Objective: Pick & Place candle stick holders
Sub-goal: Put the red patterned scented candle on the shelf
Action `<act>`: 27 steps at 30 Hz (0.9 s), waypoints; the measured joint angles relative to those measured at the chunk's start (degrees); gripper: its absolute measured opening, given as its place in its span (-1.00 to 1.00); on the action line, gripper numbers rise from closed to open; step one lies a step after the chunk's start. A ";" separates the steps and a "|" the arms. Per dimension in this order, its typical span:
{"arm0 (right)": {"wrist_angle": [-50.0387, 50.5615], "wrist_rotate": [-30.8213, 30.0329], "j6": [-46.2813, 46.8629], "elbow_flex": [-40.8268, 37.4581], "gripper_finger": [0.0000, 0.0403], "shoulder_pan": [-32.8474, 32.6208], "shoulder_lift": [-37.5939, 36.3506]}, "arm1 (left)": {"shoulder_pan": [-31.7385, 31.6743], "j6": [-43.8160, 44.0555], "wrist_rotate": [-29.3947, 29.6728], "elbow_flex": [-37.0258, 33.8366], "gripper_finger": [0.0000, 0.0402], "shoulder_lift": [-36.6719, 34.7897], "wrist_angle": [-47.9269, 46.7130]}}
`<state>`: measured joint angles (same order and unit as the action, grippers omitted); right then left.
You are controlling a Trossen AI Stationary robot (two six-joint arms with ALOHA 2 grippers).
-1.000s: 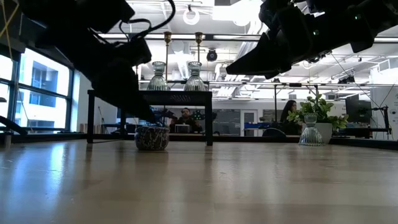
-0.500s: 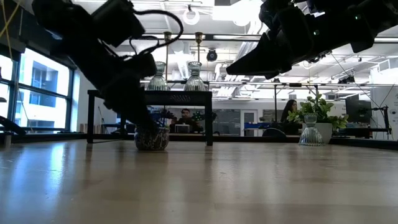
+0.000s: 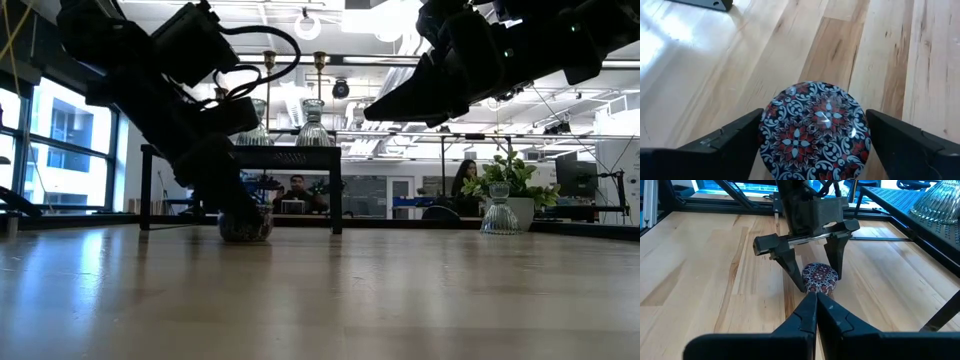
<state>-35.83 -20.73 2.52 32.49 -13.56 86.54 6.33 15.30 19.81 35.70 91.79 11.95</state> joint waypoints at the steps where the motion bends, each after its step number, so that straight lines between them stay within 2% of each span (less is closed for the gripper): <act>1: 0.00 0.00 0.00 0.00 -0.99 0.00 0.00 | 0.00 -0.01 0.00 0.00 0.64 0.00 0.09; 6: 0.02 -0.06 0.01 0.00 -0.99 0.00 0.02 | 0.00 -0.02 0.09 0.00 0.44 0.00 0.13; 12: 0.02 -0.13 0.02 0.00 -0.99 0.00 0.02 | 0.02 -0.56 0.11 0.02 0.46 -0.27 -0.08; 16: 0.05 -0.13 0.00 0.00 -0.99 0.00 0.02 | 0.02 -0.69 0.07 -0.02 0.45 -3.22 -3.38; 20: 0.09 -0.13 0.00 0.00 -0.99 0.00 0.02 | 0.04 0.03 -0.39 -0.03 0.44 -10.60 -11.45; 24: 0.52 -0.13 0.04 0.02 -1.00 0.00 0.02 | 0.04 1.69 -1.30 0.04 0.44 -21.87 -21.19; 27: 0.50 -0.01 0.17 0.02 -0.99 0.00 0.02 | 0.04 4.10 1.69 2.22 0.44 -30.91 -32.95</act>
<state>-35.33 -20.74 2.70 32.51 -13.56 86.56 6.37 19.41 21.50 37.93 60.88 -21.01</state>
